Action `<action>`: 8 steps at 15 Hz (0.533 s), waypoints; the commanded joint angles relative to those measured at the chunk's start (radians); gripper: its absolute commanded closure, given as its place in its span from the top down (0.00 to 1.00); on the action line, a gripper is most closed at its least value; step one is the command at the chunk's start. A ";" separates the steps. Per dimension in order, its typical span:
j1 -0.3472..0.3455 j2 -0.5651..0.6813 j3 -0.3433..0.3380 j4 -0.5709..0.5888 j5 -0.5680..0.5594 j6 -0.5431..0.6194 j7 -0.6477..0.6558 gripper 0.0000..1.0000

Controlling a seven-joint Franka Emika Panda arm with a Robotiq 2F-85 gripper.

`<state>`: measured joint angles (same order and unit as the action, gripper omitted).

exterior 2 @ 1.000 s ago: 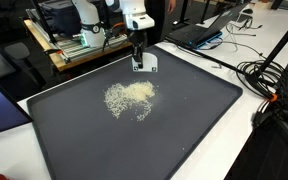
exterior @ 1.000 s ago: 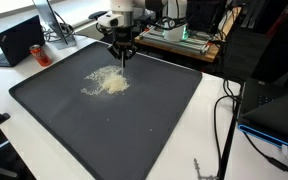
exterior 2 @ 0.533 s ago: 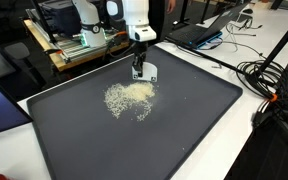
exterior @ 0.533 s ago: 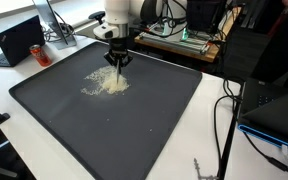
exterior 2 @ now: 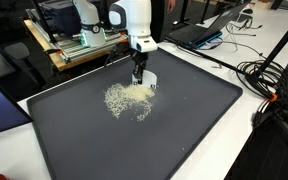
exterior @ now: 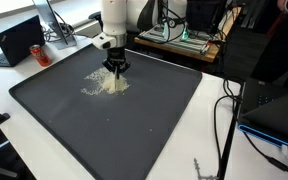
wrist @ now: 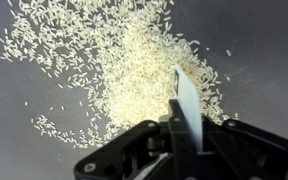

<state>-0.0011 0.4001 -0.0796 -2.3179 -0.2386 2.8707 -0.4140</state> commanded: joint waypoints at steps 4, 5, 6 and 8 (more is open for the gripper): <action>-0.012 0.064 0.003 0.059 -0.046 -0.026 0.027 0.01; -0.010 0.069 0.002 0.063 -0.048 -0.031 0.027 0.01; -0.011 0.071 0.005 0.064 -0.049 -0.037 0.024 0.01; -0.011 0.069 0.008 0.059 -0.057 -0.042 0.015 0.01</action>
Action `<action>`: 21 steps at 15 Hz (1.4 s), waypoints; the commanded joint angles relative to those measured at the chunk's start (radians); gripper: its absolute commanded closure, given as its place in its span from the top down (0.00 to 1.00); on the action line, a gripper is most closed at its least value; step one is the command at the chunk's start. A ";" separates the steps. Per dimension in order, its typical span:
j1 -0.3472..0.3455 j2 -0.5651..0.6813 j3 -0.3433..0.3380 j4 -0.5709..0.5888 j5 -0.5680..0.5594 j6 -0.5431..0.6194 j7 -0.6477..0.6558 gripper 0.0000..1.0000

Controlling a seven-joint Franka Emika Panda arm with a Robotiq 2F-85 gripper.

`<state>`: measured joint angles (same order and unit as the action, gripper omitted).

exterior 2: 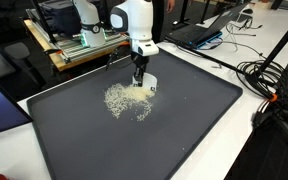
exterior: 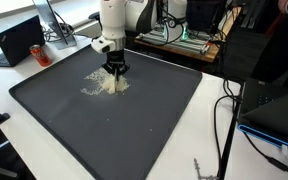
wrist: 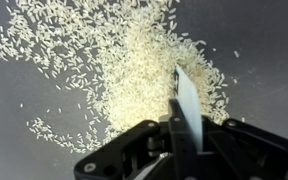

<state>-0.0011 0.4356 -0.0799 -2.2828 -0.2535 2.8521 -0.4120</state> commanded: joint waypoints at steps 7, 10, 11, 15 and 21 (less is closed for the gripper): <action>-0.048 0.001 0.057 -0.021 -0.068 -0.009 -0.059 0.01; -0.156 0.005 0.154 -0.048 0.012 0.022 -0.159 0.01; -0.193 0.009 0.184 -0.053 0.033 0.026 -0.192 0.01; -0.269 -0.020 0.230 -0.104 0.069 0.059 -0.272 0.01; -0.141 -0.134 0.076 -0.234 -0.114 0.135 -0.225 0.01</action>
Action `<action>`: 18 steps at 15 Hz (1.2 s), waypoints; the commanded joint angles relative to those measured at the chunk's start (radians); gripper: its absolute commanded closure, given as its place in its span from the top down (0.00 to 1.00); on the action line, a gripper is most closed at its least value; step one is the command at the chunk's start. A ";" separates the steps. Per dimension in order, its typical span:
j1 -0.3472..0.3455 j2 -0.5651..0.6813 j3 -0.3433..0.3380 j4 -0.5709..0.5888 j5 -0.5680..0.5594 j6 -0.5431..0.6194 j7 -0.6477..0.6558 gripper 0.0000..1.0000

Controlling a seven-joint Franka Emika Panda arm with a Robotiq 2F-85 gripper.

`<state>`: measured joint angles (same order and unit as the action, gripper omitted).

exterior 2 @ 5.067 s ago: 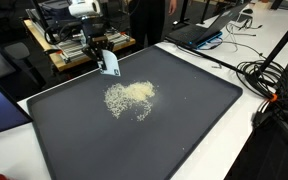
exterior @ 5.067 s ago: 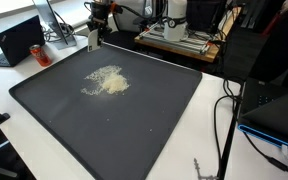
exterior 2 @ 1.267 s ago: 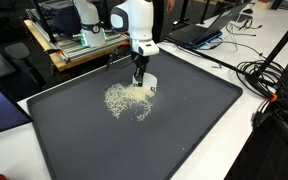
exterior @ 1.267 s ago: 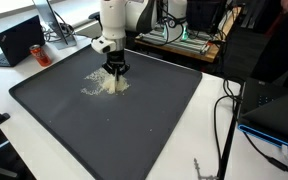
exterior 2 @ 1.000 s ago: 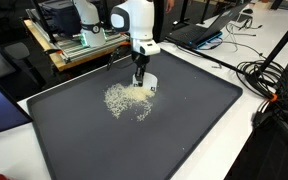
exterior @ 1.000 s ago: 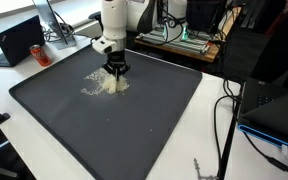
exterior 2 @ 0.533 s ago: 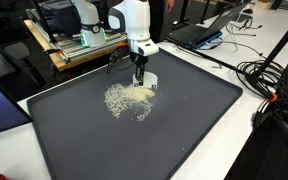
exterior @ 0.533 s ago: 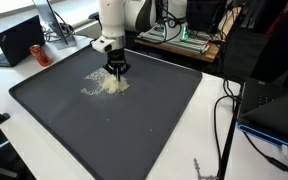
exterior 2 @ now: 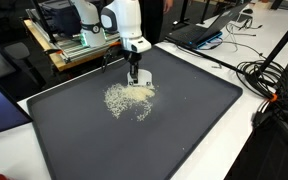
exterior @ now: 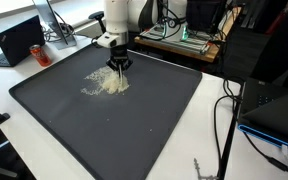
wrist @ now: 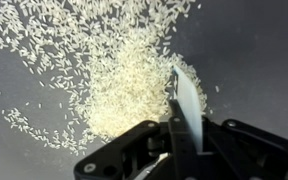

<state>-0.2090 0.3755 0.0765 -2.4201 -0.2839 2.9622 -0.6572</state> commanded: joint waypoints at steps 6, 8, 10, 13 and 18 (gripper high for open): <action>0.087 -0.148 -0.084 -0.205 -0.125 0.051 -0.018 0.01; 0.087 -0.171 -0.076 -0.239 -0.121 0.064 -0.028 0.01; 0.078 -0.187 -0.063 -0.268 -0.110 0.079 -0.042 0.01; 0.059 -0.206 -0.044 -0.308 -0.092 0.107 -0.067 0.01; -0.055 -0.274 0.045 -0.359 -0.019 0.158 -0.116 0.01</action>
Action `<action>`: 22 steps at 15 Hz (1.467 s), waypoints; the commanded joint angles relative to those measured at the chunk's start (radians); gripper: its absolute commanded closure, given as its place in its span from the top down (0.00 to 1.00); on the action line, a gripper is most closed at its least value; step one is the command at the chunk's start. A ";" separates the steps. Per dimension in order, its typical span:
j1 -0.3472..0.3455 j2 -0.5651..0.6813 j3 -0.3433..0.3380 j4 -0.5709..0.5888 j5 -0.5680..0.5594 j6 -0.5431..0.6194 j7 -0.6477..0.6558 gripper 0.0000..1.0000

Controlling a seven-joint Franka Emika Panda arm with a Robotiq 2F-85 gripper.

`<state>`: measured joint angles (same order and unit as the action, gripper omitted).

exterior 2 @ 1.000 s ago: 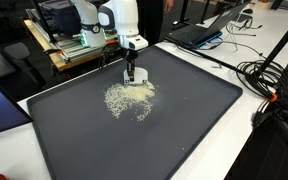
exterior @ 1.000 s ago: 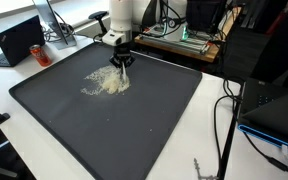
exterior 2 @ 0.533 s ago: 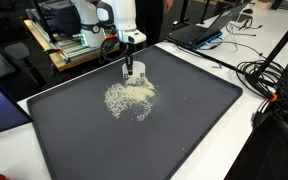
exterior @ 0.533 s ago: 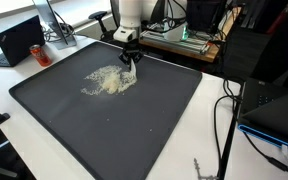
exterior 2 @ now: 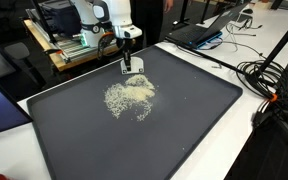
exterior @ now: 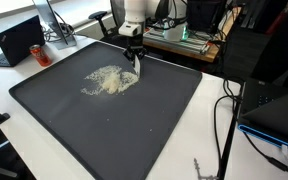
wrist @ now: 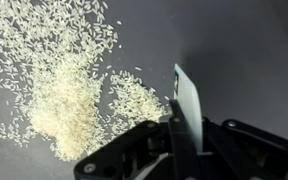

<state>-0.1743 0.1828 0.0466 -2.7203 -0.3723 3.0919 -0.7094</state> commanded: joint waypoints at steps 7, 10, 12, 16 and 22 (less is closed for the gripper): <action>-0.171 -0.265 0.213 -0.021 0.258 -0.151 -0.161 0.01; -0.126 -0.384 0.201 0.029 0.318 -0.326 -0.208 0.01; 0.012 -0.436 0.068 0.081 0.250 -0.452 -0.168 0.01; 0.132 -0.480 0.014 0.174 0.225 -0.604 -0.144 0.01; 0.211 -0.473 -0.014 0.197 0.232 -0.587 -0.137 0.04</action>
<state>0.0004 -0.2908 0.0684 -2.5252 -0.1231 2.5080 -0.8599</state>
